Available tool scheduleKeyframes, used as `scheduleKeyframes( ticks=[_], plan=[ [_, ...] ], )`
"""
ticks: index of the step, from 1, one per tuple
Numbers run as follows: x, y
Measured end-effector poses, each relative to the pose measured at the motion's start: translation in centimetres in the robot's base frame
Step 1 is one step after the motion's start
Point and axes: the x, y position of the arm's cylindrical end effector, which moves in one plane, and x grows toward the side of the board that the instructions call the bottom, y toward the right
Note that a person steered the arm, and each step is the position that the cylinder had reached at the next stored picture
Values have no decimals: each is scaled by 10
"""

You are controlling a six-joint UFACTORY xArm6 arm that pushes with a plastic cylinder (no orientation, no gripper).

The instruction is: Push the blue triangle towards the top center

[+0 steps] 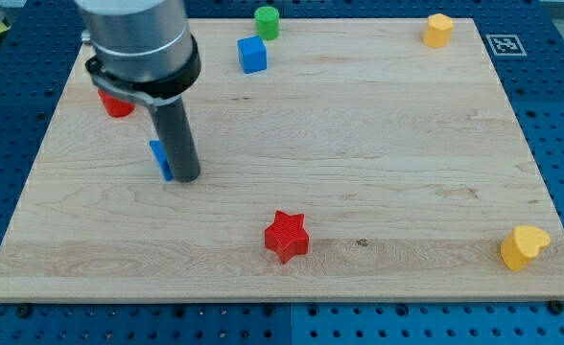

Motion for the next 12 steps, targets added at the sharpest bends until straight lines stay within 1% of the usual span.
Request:
scheduleKeyframes(
  ticks=[1, 2, 3, 4, 5, 6, 7, 8, 9, 10, 11, 12],
  plan=[
    [12, 14],
    [32, 12],
    [29, -27],
    [24, -39],
    [5, -25],
    [-13, 3],
    [-27, 7],
    [-28, 3],
    [-28, -21],
    [-28, -32],
    [-35, -22],
    [-57, -11]
  ],
)
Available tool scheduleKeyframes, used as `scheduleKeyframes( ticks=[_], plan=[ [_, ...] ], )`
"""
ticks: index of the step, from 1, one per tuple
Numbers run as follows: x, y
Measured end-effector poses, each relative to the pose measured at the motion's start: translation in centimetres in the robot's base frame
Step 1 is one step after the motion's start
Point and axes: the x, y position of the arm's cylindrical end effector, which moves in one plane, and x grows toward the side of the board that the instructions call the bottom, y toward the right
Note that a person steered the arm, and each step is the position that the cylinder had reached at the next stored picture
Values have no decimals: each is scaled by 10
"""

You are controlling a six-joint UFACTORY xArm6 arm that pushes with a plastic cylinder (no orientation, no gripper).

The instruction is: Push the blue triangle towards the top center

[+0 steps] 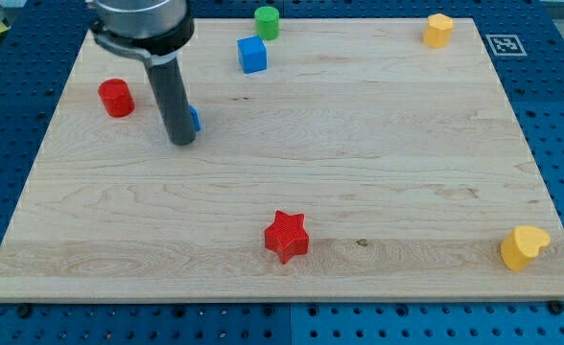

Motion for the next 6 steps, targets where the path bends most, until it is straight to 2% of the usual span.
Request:
scheduleKeyframes(
  ticks=[3, 6],
  plan=[
    [-56, 0],
    [-82, -23]
  ],
)
